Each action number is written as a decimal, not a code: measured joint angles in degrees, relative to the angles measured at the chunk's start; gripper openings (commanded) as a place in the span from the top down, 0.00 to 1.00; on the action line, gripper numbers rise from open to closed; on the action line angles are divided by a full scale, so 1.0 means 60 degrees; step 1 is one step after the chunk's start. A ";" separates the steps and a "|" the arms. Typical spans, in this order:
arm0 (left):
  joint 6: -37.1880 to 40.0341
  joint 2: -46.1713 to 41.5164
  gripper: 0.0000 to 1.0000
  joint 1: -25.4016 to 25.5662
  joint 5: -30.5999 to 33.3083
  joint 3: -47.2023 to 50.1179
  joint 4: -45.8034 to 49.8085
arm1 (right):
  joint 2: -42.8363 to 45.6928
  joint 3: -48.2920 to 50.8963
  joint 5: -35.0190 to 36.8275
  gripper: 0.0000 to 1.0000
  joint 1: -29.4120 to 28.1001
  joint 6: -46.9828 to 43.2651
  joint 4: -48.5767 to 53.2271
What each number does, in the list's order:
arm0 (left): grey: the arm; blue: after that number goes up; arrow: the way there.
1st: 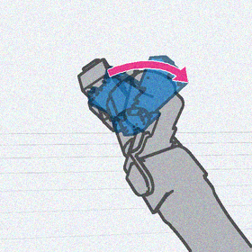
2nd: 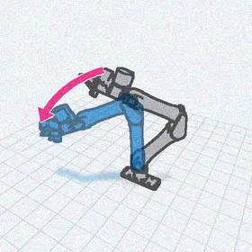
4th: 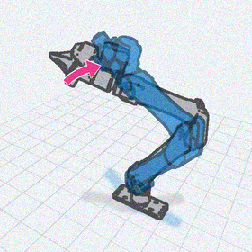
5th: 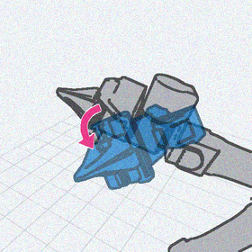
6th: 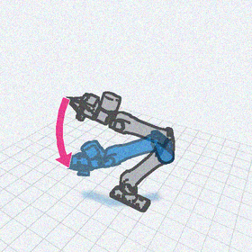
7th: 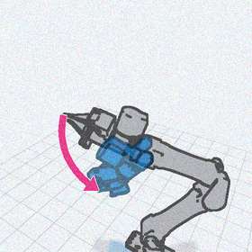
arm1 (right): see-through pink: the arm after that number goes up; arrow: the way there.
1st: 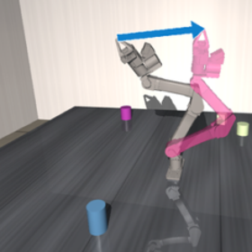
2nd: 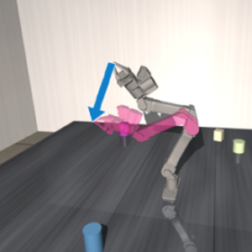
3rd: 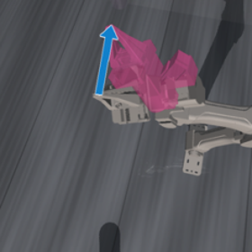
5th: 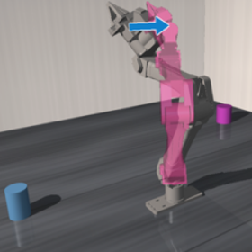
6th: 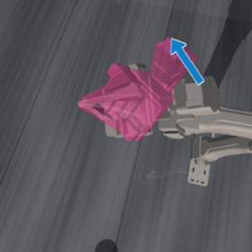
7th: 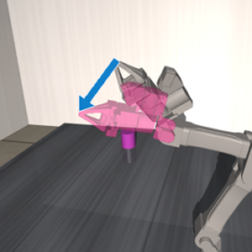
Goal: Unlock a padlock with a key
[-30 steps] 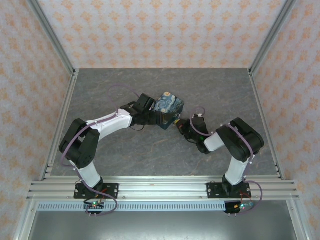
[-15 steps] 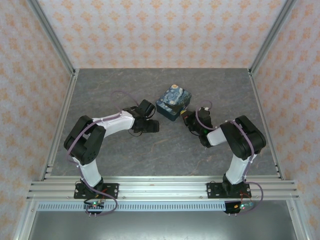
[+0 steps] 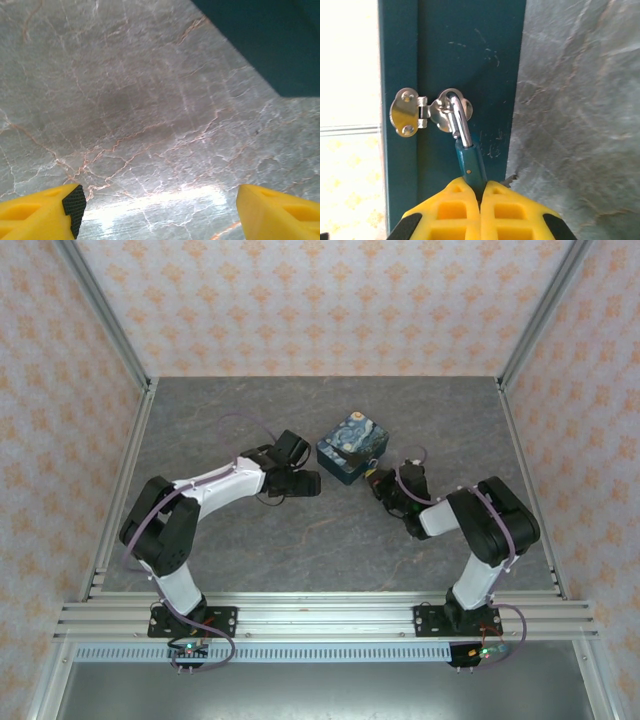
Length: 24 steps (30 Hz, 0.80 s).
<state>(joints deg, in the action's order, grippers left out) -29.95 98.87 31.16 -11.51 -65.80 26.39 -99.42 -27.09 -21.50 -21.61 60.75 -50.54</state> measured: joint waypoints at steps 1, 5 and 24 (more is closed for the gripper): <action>0.0000 -0.0022 0.19 0.0000 -0.0004 -0.0095 0.0033 | 0.0004 0.0055 -0.0022 1.00 0.0058 -0.0025 0.0007; 0.0000 -0.0015 0.19 0.0000 0.0000 -0.0630 0.0219 | 0.0047 0.0211 -0.0076 1.00 0.0146 -0.0098 0.0069; 0.0401 0.3413 0.19 0.0758 0.1224 -0.5275 0.1581 | 0.0364 0.0583 -0.0135 1.00 0.0146 -0.0244 0.0080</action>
<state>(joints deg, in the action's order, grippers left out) -27.55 119.35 35.70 -4.16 -97.45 35.88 -97.23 -23.59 -22.31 -20.73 59.29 -50.06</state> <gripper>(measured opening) 0.815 0.048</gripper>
